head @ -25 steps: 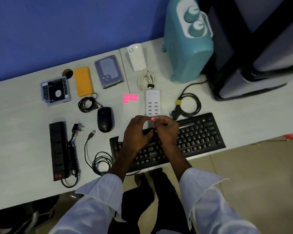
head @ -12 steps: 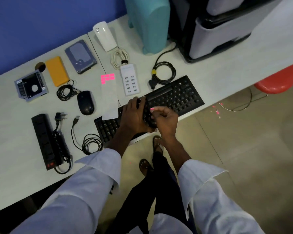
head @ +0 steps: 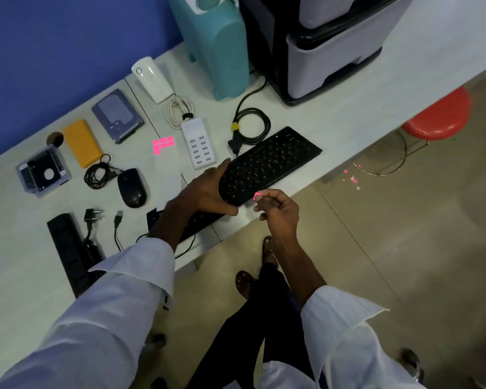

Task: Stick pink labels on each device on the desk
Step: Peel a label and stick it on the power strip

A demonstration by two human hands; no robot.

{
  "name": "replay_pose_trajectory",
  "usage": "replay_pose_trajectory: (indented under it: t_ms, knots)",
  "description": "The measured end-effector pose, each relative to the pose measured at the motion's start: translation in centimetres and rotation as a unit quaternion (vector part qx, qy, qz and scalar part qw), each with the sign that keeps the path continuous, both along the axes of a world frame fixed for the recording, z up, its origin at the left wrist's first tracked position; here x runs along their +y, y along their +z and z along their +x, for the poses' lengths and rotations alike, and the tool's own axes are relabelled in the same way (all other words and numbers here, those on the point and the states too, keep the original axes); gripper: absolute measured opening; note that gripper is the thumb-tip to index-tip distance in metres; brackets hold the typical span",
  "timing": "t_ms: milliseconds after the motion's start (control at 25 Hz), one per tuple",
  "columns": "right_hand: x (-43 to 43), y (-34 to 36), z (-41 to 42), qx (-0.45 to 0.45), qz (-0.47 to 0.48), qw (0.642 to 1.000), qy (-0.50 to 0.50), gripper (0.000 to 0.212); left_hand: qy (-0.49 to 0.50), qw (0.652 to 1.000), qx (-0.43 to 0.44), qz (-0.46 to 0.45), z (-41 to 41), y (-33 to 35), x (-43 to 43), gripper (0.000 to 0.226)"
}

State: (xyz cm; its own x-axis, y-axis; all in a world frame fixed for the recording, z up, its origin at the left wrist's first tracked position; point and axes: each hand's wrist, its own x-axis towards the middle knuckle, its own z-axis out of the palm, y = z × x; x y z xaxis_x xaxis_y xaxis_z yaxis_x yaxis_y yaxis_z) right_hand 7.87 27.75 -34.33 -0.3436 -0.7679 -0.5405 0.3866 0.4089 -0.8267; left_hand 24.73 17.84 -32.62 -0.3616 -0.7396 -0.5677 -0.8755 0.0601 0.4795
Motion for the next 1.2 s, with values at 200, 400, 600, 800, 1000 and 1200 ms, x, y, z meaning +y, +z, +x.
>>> replay_pose_trajectory:
  t_ms: [200,400,600,800,1000,1200]
  knots:
    - [-2.5,0.7,1.5,-0.070,0.009,0.997,0.007,0.010,0.007,0.987,0.032,0.160,0.9,2.6,-3.5,0.097]
    - [-4.2,0.8,2.6,-0.126,0.004,0.992,0.012,0.011,0.026,0.986,0.068,0.149,1.0,3.6,-5.2,0.078]
    - [-5.7,0.6,3.2,-0.155,-0.001,0.988,-0.019,0.019,0.055,0.982,0.077,0.163,1.5,4.3,-6.4,0.070]
    - [-7.0,0.3,3.5,-0.152,0.008,0.988,-0.039,0.016,0.082,0.977,0.073,0.184,0.9,5.5,-6.6,0.036]
    - [-8.6,-0.2,3.5,-0.133,0.017,0.989,-0.058,0.011,0.095,0.976,0.083,0.179,0.7,6.1,-6.4,0.020]
    - [-9.7,-0.6,3.3,-0.119,0.013,0.990,-0.075,0.015,0.101,0.975,0.066,0.188,0.8,6.2,-6.6,0.027]
